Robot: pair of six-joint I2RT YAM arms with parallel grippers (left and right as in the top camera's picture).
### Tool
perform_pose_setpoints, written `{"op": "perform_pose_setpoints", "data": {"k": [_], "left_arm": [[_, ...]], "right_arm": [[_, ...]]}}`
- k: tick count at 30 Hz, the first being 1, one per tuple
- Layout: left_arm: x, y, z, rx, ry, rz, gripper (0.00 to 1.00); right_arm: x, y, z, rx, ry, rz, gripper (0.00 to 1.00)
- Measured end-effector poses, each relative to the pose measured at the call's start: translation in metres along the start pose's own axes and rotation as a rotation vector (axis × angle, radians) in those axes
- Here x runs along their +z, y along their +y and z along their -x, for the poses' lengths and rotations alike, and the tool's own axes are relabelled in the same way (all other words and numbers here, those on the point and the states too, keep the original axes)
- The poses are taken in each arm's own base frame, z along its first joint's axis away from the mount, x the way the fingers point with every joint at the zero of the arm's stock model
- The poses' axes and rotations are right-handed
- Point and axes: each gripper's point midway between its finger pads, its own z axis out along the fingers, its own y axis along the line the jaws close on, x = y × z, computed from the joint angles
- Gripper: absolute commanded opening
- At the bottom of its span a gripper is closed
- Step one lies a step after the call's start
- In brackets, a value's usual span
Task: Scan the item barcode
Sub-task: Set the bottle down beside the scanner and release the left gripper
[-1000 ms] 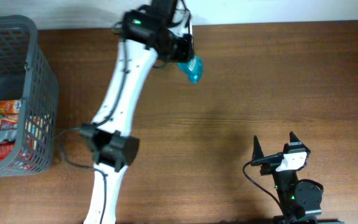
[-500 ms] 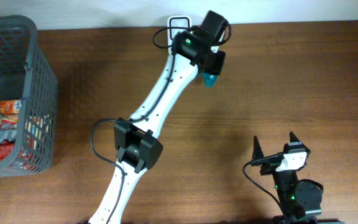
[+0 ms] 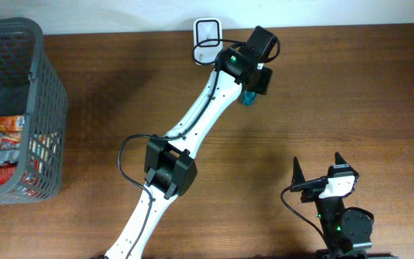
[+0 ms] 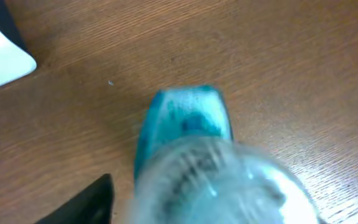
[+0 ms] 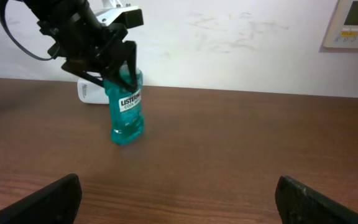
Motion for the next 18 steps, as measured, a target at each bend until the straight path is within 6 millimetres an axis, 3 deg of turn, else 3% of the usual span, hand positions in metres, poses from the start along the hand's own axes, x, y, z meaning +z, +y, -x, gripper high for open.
{"op": "perform_pose_setpoints", "data": {"k": [7,12,15,16,18], "left_arm": [[-0.001,-0.001,0.002,-0.003,-0.005,-0.003,0.98],[-0.022,-0.004,0.017,-0.008,-0.049,-0.016,0.99],[-0.066,-0.004,0.037,-0.014,-0.123,-0.032,0.99],[-0.095,-0.003,0.048,-0.02,-0.173,-0.042,0.99],[-0.121,0.006,0.05,-0.027,-0.186,-0.033,0.99]], "right_arm": [[0.0,0.0,0.0,0.0,0.0,0.0,0.98],[0.0,0.0,0.0,0.0,0.0,0.0,0.98],[0.0,0.0,0.0,0.0,0.0,0.0,0.99],[0.0,0.0,0.0,0.0,0.0,0.0,0.98],[0.0,0.0,0.0,0.0,0.0,0.0,0.98]]}}
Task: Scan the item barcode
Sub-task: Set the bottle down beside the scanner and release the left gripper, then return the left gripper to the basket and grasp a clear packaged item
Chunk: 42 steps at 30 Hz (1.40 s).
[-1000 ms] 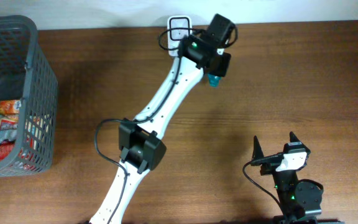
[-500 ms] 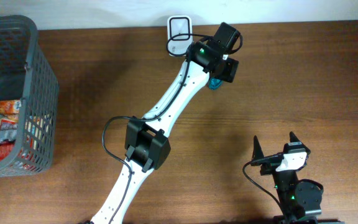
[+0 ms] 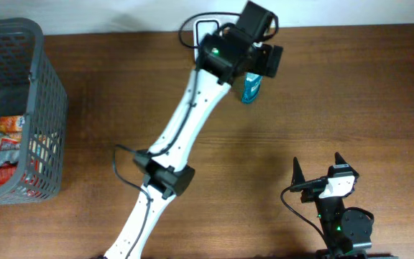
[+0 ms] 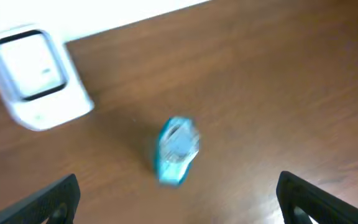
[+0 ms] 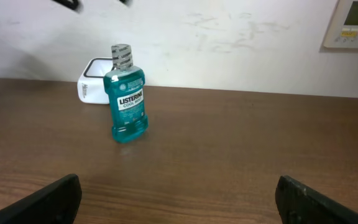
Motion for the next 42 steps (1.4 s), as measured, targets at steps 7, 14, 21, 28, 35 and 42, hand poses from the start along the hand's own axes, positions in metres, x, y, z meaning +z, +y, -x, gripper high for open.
{"op": "perform_pose_setpoints", "data": {"k": [7,14,21,28,35,42], "left_arm": [[-0.078,0.104,0.009,-0.072,0.01,0.197,0.99],[-0.21,0.271,0.014,-0.329,-0.137,0.476,0.99],[-0.302,0.409,-0.057,-0.668,-0.138,0.74,0.99],[-0.312,0.498,-0.163,-1.005,0.071,0.872,0.99],[-0.274,0.539,-0.254,-1.194,0.283,0.89,0.99],[-0.22,0.54,-0.315,-1.257,0.439,0.86,0.99]], "right_arm": [[0.0,0.0,0.0,0.0,0.0,0.0,0.98],[0.0,0.0,0.0,0.0,0.0,0.0,0.98],[0.0,0.0,0.0,-0.001,0.0,0.0,0.98],[0.0,0.0,0.0,0.0,0.0,0.0,0.98],[0.0,0.0,0.0,0.0,0.0,0.0,0.98],[0.0,0.0,0.0,0.0,0.0,0.0,0.98]]}}
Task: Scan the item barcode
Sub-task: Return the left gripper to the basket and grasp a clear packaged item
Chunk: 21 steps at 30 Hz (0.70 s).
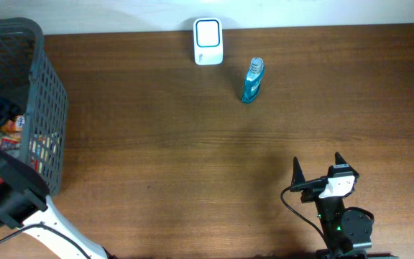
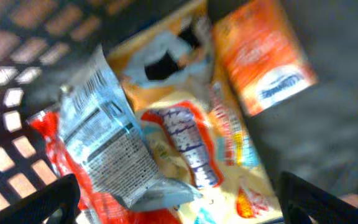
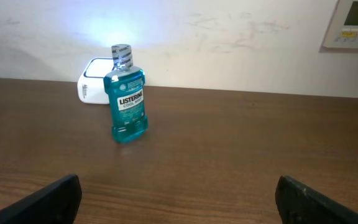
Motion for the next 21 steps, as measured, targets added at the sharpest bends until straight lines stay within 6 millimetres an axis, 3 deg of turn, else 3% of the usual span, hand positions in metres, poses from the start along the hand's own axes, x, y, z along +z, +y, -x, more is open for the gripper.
{"op": "perform_pose_setpoints", "data": {"k": [4,11,12,13,14,15,21], "left_arm": [[0.034,0.0,-0.015,-0.048,0.049,0.028,0.99],[0.059,0.015,-0.02,-0.126,0.027,0.132,1.0],[0.06,0.015,-0.02,-0.128,0.025,0.136,0.88],[0.06,0.015,-0.02,-0.13,0.021,0.138,0.84],[0.06,0.015,-0.02,-0.138,0.019,0.139,0.69],[0.06,0.016,-0.019,-0.142,0.017,0.141,0.64],[0.056,0.019,-0.016,-0.154,-0.004,0.153,0.13]], "right_arm": [[0.0,0.0,0.0,0.0,0.0,0.0,0.98],[0.0,0.0,0.0,0.0,0.0,0.0,0.98],[0.0,0.0,0.0,0.0,0.0,0.0,0.98],[0.0,0.0,0.0,0.0,0.0,0.0,0.98],[0.0,0.0,0.0,0.0,0.0,0.0,0.98],[0.0,0.0,0.0,0.0,0.0,0.0,0.98],[0.0,0.0,0.0,0.0,0.0,0.0,0.98]]}}
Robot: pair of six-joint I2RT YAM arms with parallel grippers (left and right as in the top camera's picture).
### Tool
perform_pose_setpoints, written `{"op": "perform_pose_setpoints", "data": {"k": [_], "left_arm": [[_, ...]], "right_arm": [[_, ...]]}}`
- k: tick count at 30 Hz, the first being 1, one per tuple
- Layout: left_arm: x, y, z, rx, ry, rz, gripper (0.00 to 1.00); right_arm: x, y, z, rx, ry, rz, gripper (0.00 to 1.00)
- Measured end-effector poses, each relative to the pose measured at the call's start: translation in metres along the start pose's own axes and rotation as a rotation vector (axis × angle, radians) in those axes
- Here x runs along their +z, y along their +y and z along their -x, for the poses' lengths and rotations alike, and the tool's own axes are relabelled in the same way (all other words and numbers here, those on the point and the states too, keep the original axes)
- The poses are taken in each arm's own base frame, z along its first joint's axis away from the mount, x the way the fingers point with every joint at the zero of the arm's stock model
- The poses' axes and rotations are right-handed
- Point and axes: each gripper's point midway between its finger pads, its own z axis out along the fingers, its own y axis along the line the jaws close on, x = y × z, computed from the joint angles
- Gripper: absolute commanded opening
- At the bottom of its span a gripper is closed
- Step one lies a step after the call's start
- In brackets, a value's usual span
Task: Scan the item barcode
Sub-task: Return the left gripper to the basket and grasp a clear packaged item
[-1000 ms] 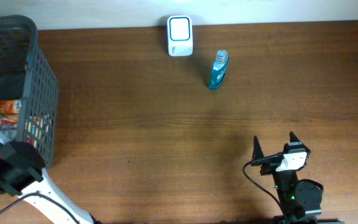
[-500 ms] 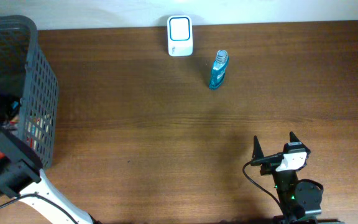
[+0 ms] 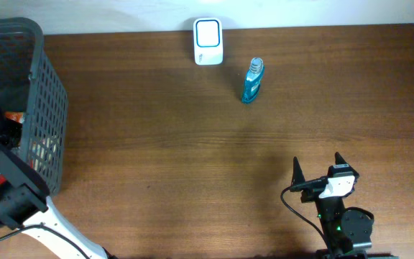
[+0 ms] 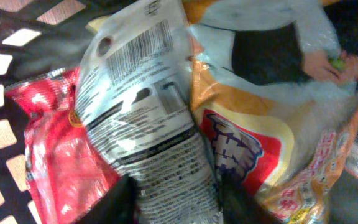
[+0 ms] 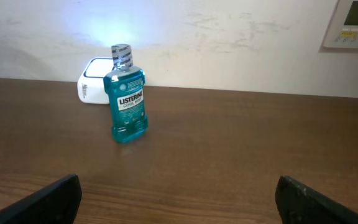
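A silver snack packet with a printed barcode lies on top of red and orange packets inside the grey basket. My left gripper is down in the basket, its dark fingers pressed against both sides of the packet's lower end. The white scanner stands at the table's back edge. My right gripper rests open near the front right, with nothing between its fingers.
A teal mouthwash bottle stands upright to the right of the scanner, also seen as the bottle in the right wrist view. Several more snack packets fill the basket. The left arm runs along the table's left edge.
My left gripper was open above the packets in the basket. Now it is lower, with its fingers closed in on the silver packet. The right arm has not moved.
My left gripper was shut on the mouthwash bottle beside the scanner. Then it was open above the bottle, which stood on the table. Later it was open over the basket's packets, and now it grips the silver packet there.
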Motion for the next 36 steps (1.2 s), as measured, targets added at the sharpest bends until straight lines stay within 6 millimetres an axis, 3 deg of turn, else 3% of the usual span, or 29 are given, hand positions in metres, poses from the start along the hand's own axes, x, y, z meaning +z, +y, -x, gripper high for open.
{"op": "perform_pose_setpoints", "data": {"k": [2,9,15,16,18,20,21,23,25,26,30,32,36], "left_arm": [[-0.001,0.0,0.001,0.011,-0.005,-0.001,0.0],[-0.009,0.0,-0.003,0.069,0.017,-0.009,0.0],[-0.059,0.0,0.022,0.033,-0.068,-0.099,0.0],[-0.07,0.001,0.024,0.025,-0.086,-0.124,0.04],[-0.096,0.003,0.03,0.006,-0.135,-0.181,0.37],[-0.122,0.007,0.035,-0.004,-0.189,-0.23,0.52],[-0.136,0.01,0.038,-0.018,-0.217,-0.252,0.68],[-0.144,0.015,0.039,-0.025,-0.236,-0.25,0.75],[-0.137,0.019,0.037,-0.023,-0.223,-0.221,0.87],[-0.132,0.02,0.036,-0.018,-0.216,-0.206,0.89],[-0.083,0.028,0.025,-0.011,-0.112,-0.111,0.99],[-0.054,0.031,0.019,-0.008,-0.049,-0.067,1.0],[-0.023,0.033,0.015,-0.007,0.01,-0.026,1.0]], "right_arm": [[0.0,0.0,0.0,0.0,0.0,0.0,0.98],[0.0,0.0,0.0,0.0,0.0,0.0,0.99],[0.0,0.0,0.0,0.0,0.0,0.0,0.98],[0.0,0.0,0.0,0.001,0.0,0.0,0.98],[0.0,0.0,0.0,0.0,0.0,0.0,0.98],[0.0,0.0,0.0,0.0,0.0,0.0,0.98],[0.0,0.0,0.0,0.0,0.0,0.0,0.98],[0.0,0.0,0.0,0.0,0.0,0.0,0.98],[0.0,0.0,0.0,0.0,0.0,0.0,0.98],[0.0,0.0,0.0,0.0,0.0,0.0,0.98],[0.0,0.0,0.0,0.0,0.0,0.0,0.98],[0.0,0.0,0.0,0.0,0.0,0.0,0.98],[0.0,0.0,0.0,0.0,0.0,0.0,0.98]]}}
